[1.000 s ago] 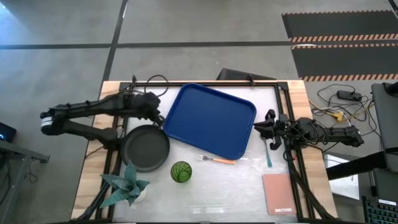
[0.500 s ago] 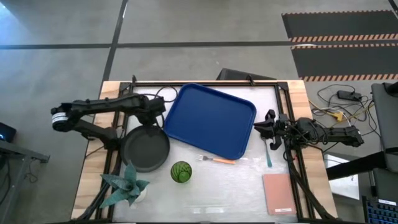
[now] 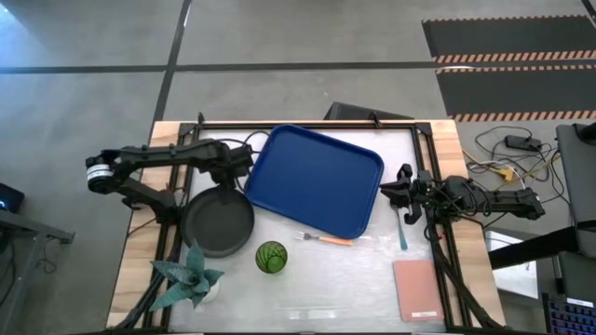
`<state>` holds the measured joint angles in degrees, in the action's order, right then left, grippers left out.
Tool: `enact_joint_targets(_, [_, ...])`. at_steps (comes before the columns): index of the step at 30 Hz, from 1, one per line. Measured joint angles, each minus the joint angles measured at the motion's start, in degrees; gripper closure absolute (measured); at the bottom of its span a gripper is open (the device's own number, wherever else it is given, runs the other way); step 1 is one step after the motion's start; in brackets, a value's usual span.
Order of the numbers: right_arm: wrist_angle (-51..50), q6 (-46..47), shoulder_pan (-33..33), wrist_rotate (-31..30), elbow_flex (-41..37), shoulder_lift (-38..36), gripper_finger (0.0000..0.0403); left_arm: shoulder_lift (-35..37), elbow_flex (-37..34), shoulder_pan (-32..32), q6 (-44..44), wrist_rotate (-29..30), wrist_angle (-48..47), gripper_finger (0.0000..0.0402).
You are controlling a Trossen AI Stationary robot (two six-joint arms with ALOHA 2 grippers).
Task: Pick and place plate/cup/fork/spoon on tray
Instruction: Put the black plate on the blue tray
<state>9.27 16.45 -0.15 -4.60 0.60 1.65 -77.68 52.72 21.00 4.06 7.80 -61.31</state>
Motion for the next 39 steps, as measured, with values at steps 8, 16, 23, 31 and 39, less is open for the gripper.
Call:
enact_joint_targets(8, [0.01,0.02,0.00,0.01,-0.02,0.00,0.0342,0.46,-6.55,-0.01,8.35,-0.09,3.53,0.0273])
enact_joint_targets(16, [0.01,0.04,0.00,0.02,0.00,0.00,0.0342,0.78,-10.53,-0.01,8.45,-0.26,7.44,0.0273])
enact_joint_targets(23, [-0.01,0.04,-0.01,0.00,-0.01,0.00,0.0342,1.13,-10.31,-0.01,8.45,-0.20,7.51,0.0274])
enact_joint_targets(31, [0.01,0.04,0.01,0.00,-0.01,0.00,0.0342,4.08,-10.31,-0.03,8.48,0.01,7.51,0.0274])
enact_joint_targets(39, [-0.01,0.04,0.01,0.00,0.00,0.00,0.0342,8.72,-10.44,0.01,8.48,0.15,7.76,0.0274])
